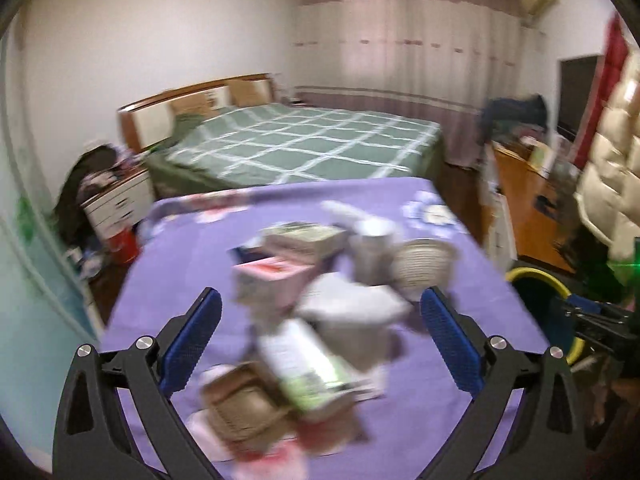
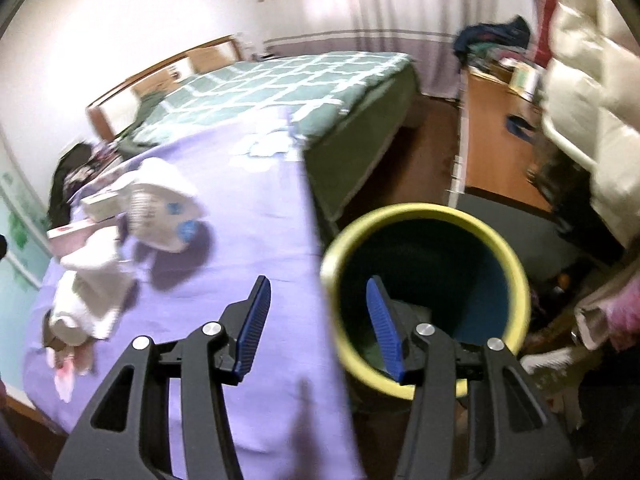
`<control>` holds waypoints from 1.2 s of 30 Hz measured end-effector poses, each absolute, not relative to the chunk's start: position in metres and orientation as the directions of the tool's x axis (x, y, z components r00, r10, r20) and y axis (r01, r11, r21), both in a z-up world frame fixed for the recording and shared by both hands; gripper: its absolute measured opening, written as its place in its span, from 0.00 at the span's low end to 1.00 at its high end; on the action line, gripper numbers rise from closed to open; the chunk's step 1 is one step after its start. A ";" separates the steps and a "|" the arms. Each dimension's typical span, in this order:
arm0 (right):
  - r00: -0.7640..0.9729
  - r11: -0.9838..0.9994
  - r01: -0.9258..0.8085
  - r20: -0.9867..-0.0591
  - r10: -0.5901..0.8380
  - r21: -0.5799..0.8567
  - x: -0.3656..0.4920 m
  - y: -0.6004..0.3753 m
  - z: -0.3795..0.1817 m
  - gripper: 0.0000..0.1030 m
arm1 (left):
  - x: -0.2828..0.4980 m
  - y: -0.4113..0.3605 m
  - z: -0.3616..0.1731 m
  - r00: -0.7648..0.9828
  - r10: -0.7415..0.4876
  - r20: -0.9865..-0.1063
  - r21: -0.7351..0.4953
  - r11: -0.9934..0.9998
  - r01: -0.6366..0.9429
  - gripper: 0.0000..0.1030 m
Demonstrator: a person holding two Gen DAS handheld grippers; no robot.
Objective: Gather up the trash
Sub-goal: 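Grasp the white towel with the right tool while the left tool withdraws, then lift the white towel with the right tool and drop it into the bin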
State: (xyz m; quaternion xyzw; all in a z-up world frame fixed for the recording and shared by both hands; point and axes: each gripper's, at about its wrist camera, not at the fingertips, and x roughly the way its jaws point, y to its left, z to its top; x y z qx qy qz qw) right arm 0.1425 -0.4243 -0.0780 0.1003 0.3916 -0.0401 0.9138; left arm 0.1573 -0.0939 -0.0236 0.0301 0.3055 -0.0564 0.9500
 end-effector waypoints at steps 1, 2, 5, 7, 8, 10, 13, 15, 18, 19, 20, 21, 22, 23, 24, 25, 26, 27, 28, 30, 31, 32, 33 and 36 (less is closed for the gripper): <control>0.693 0.980 0.134 -0.721 0.015 0.149 0.146 -0.415 -0.075 0.47 | 0.158 -0.081 -0.025 0.809 -0.070 -0.584 0.017 0.995 0.099 0.95; 0.696 0.983 0.114 -0.717 0.025 0.145 0.150 -0.406 -0.072 0.47 | 0.158 -0.068 -0.027 0.808 -0.059 -0.586 0.008 0.997 0.079 0.95; 0.695 0.987 0.024 -0.712 0.098 0.160 0.165 -0.367 -0.066 0.47 | 0.161 -0.038 -0.031 0.807 -0.041 -0.588 -0.011 0.999 0.043 0.95; 0.685 0.987 -0.015 -0.717 0.126 0.158 0.173 -0.347 -0.066 0.47 | 0.162 -0.027 -0.034 0.810 -0.029 -0.586 -0.012 1.000 0.027 0.95; 0.679 0.987 -0.032 -0.721 0.136 0.156 0.177 -0.338 -0.067 0.47 | 0.161 -0.025 -0.035 0.811 -0.023 -0.584 -0.009 1.000 0.021 0.95; 0.664 0.985 -0.074 -0.729 0.166 0.156 0.185 -0.318 -0.071 0.47 | 0.160 -0.019 -0.038 0.811 -0.014 -0.584 -0.004 1.000 0.014 0.95; 0.640 0.980 -0.129 -0.742 0.200 0.152 0.195 -0.290 -0.076 0.47 | 0.158 -0.014 -0.042 0.810 0.001 -0.586 0.003 1.000 0.002 0.95; 0.623 0.972 -0.168 -0.747 0.234 0.164 0.202 -0.275 -0.079 0.47 | 0.156 -0.010 -0.045 0.809 0.009 -0.588 0.003 1.000 -0.009 0.95; 0.615 0.965 -0.206 -0.746 0.256 0.161 0.210 -0.254 -0.081 0.47 | 0.157 -0.003 -0.049 0.804 0.013 -0.595 -0.006 1.000 -0.020 0.95; 0.613 0.965 -0.212 -0.747 0.256 0.157 0.212 -0.249 -0.082 0.47 | 0.157 -0.004 -0.050 0.802 0.014 -0.597 -0.006 1.000 -0.022 0.95; 0.612 0.963 -0.220 -0.747 0.259 0.154 0.214 -0.245 -0.083 0.50 | 0.157 -0.003 -0.051 0.801 0.015 -0.599 -0.008 1.000 -0.024 0.95; 0.613 0.962 -0.229 -0.746 0.262 0.150 0.216 -0.239 -0.083 0.51 | 0.157 -0.003 -0.052 0.799 0.013 -0.601 -0.010 1.000 -0.024 0.95; 0.612 0.962 -0.235 -0.748 0.258 0.140 0.218 -0.235 -0.083 0.52 | 0.157 -0.002 -0.052 0.798 0.013 -0.602 -0.010 1.000 -0.024 0.95; 0.609 0.962 -0.238 -0.751 0.255 0.134 0.220 -0.233 -0.085 0.52 | 0.158 -0.002 -0.053 0.797 0.012 -0.603 -0.011 1.000 -0.024 0.95; 0.602 0.961 -0.241 -0.757 0.256 0.133 0.222 -0.231 -0.087 0.52 | 0.158 -0.001 -0.054 0.797 0.011 -0.604 -0.013 1.000 -0.024 0.95; 0.587 0.959 -0.244 -0.766 0.263 0.142 0.227 -0.229 -0.089 0.52 | 0.158 -0.001 -0.054 0.796 0.010 -0.605 -0.014 1.000 -0.024 0.95; 0.575 0.957 -0.246 -0.772 0.270 0.152 0.230 -0.229 -0.092 0.52 | 0.158 -0.001 -0.055 0.796 0.009 -0.605 -0.016 1.000 -0.023 0.95; 0.566 0.957 -0.245 -0.778 0.273 0.158 0.232 -0.228 -0.094 0.52 | 0.158 -0.001 -0.055 0.797 0.008 -0.604 -0.017 1.000 -0.022 0.95; 0.559 0.956 -0.245 -0.783 0.274 0.160 0.232 -0.228 -0.097 0.52 | 0.158 0.000 -0.055 0.796 0.007 -0.605 -0.018 1.000 -0.022 0.95; 0.541 0.953 -0.251 -0.792 0.283 0.169 0.233 -0.226 -0.101 0.42 | 0.159 -0.001 -0.057 0.795 0.003 -0.607 -0.020 1.000 -0.019 0.95; 0.526 0.951 -0.254 -0.799 0.290 0.177 0.234 -0.225 -0.103 0.36 | 0.158 -0.001 -0.057 0.794 0.002 -0.608 -0.020 1.000 -0.017 0.95; 0.513 0.947 -0.259 -0.803 0.303 0.191 0.235 -0.225 -0.105 0.25 | 0.159 -0.002 -0.058 0.793 0.000 -0.609 -0.021 1.000 -0.015 0.95; 0.509 0.945 -0.260 -0.803 0.309 0.198 0.234 -0.225 -0.106 0.17 | 0.159 -0.003 -0.058 0.792 -0.002 -0.611 -0.021 1.000 -0.013 0.95; 0.523 0.944 -0.261 -0.793 0.314 0.201 0.229 -0.228 -0.102 0.09 | 0.159 -0.004 -0.059 0.791 -0.007 -0.612 -0.022 1.000 -0.008 0.95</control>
